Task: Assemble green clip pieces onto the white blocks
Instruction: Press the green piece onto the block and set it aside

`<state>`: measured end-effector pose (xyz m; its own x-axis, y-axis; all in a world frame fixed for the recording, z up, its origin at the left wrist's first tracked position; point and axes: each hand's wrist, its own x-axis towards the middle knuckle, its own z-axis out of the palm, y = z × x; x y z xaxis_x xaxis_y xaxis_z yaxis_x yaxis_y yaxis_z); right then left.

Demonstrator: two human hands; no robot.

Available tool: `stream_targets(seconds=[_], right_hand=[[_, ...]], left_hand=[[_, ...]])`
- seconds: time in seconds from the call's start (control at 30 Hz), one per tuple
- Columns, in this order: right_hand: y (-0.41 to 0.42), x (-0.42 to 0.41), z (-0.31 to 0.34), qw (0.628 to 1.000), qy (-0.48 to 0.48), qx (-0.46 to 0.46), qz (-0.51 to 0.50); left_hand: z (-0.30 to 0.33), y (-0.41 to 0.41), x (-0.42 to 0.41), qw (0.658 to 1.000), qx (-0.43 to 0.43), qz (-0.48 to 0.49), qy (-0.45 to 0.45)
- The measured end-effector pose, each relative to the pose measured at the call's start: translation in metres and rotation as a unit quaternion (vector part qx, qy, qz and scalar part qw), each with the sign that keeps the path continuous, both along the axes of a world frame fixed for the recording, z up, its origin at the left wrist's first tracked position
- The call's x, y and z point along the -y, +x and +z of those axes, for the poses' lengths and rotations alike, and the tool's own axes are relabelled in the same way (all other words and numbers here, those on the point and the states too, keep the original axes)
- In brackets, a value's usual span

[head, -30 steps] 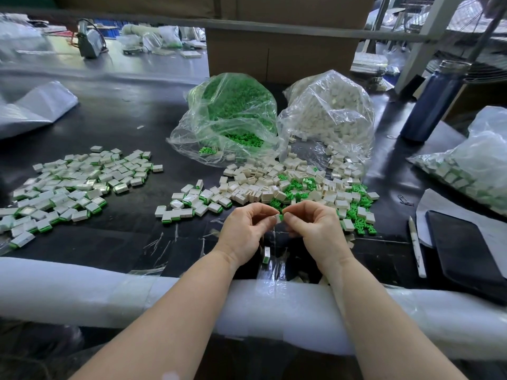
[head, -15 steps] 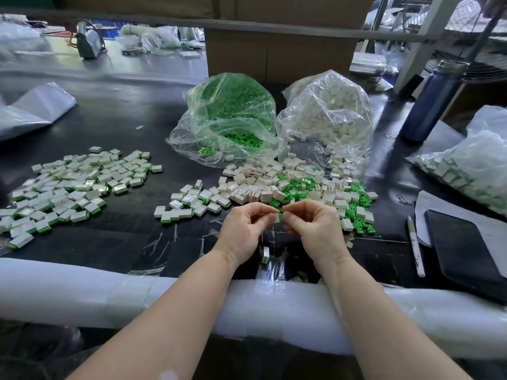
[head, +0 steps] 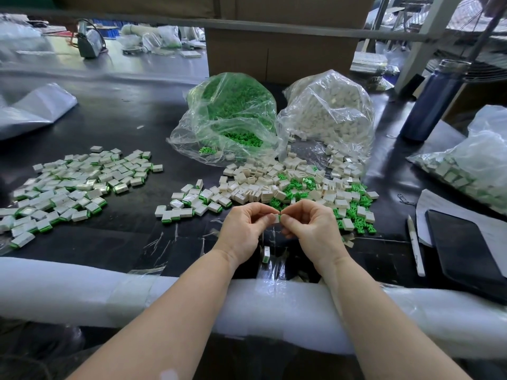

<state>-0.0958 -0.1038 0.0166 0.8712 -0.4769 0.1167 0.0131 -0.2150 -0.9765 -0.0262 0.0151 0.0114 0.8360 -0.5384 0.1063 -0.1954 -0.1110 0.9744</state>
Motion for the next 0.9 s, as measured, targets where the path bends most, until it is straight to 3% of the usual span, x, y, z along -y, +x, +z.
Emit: stream_targets(seconds=[0.6,0.9], right_hand=[[-0.003,0.0045,-0.0004,0.998,-0.014,-0.036,0.053],[0.0007,0.0058,-0.002,0.998,0.053,0.003,0.018]], left_hand=[[-0.0046,0.0002,-0.0019,0.995,0.03,-0.047,0.077],[-0.0019,-0.0025,-0.0006,0.998,0.037,-0.037,0.029]])
